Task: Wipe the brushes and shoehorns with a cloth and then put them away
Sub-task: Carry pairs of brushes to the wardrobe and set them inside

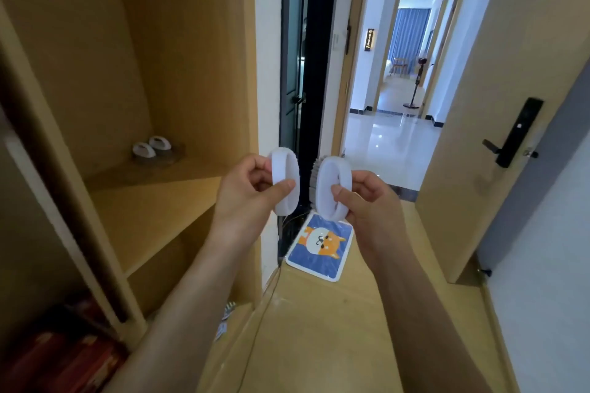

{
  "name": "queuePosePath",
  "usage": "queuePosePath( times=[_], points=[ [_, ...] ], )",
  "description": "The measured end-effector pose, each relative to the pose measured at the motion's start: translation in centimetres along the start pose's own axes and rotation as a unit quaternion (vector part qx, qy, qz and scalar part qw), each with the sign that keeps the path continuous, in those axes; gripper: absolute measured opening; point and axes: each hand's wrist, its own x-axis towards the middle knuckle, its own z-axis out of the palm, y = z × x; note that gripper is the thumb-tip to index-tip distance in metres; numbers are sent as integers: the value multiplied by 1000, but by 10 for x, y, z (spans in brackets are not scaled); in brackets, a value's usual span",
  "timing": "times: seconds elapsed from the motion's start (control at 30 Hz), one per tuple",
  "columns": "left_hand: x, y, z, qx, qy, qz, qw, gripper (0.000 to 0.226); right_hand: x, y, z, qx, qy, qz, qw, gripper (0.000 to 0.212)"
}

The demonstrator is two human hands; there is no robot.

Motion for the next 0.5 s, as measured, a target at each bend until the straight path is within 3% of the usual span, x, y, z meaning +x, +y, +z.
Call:
queuePosePath(
  times=[0.3, 0.5],
  points=[
    [119, -66, 0, 91, 112, -4, 989, 22, 152, 70, 67, 52, -125, 27, 990, 16],
    [207, -93, 2, 130, 182, -43, 974, 24, 265, 97, 112, 40, -216, 44, 975, 30]
  ],
)
